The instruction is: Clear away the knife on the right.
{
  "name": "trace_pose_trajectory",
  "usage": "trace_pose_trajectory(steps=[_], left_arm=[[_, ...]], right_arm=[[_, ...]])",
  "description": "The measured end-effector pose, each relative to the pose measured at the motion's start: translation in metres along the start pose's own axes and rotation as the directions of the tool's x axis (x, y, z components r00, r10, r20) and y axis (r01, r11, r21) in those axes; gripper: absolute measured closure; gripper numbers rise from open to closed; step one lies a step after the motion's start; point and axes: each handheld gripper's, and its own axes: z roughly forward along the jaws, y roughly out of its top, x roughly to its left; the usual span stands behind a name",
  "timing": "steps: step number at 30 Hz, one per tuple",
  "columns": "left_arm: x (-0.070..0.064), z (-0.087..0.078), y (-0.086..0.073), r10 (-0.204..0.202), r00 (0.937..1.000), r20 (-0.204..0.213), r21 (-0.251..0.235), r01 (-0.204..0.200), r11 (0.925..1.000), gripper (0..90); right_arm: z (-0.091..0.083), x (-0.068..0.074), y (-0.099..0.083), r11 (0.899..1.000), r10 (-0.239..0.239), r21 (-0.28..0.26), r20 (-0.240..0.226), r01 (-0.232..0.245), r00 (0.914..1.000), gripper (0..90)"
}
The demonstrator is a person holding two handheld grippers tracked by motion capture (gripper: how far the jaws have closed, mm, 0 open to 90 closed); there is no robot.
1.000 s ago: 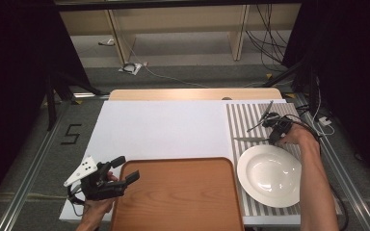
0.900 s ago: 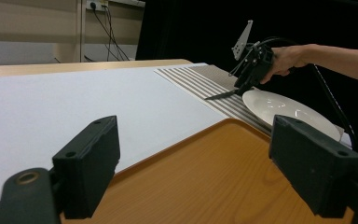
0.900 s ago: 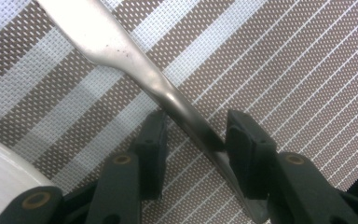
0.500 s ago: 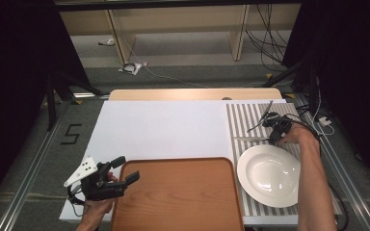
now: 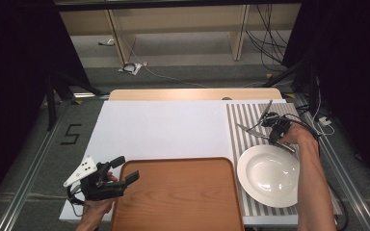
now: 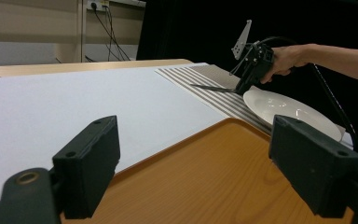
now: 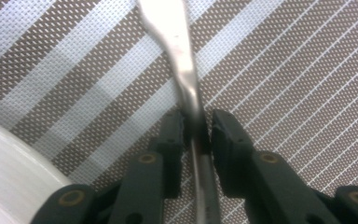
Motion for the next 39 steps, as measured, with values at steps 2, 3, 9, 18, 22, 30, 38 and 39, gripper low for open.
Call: trace_pose_trajectory(steps=[2, 3, 9, 18, 22, 30, 38, 39], left_arm=[[0.000, 0.000, 0.000, 0.003, 1.0000, 0.001, -0.001, -0.003, 1.0000, 16.4], [-0.001, 0.000, 0.000, 0.004, 1.0000, 0.001, -0.001, -0.004, 1.0000, 16.4], [0.000, 0.000, 0.000, 0.002, 1.0000, 0.000, -0.001, -0.002, 1.0000, 16.4], [0.000, -0.001, 0.001, -0.003, 1.0000, 0.001, -0.010, 0.003, 0.9999, 16.6], [0.001, -0.002, 0.001, -0.010, 1.0000, -0.001, -0.011, 0.010, 0.9999, 16.6], [0.002, -0.001, 0.001, -0.010, 0.9999, -0.006, -0.007, 0.010, 0.9999, 16.7], [0.002, -0.001, 0.001, -0.011, 0.9999, -0.008, -0.009, 0.011, 0.9999, 16.6], [0.002, -0.001, 0.001, -0.009, 0.9999, -0.008, -0.009, 0.009, 0.9999, 16.6]], right_arm=[[0.000, 0.001, 0.001, 1.000, 0.003, 0.004, 0.007, -0.003, 1.0000, 76.6], [0.000, 0.002, 0.001, 1.000, 0.001, 0.000, 0.009, -0.001, 1.0000, 76.7], [0.000, 0.003, 0.002, 1.000, -0.010, 0.012, 0.007, 0.010, 0.9999, 79.6], [0.000, 0.008, 0.006, 0.998, -0.050, 0.047, 0.051, 0.048, 0.9974, 80.4], [-0.002, 0.011, 0.005, 0.997, -0.073, 0.033, 0.076, 0.070, 0.9945, 80.6], [-0.028, 0.012, 0.001, 0.994, -0.058, -0.083, 0.166, 0.072, 0.9845, 80.6], [-0.061, 0.028, -0.003, 0.976, -0.019, -0.210, 0.216, 0.065, 0.9763, 80.6], [-0.063, 0.029, -0.004, 0.972, -0.011, -0.226, 0.210, 0.059, 0.9777, 80.6]])
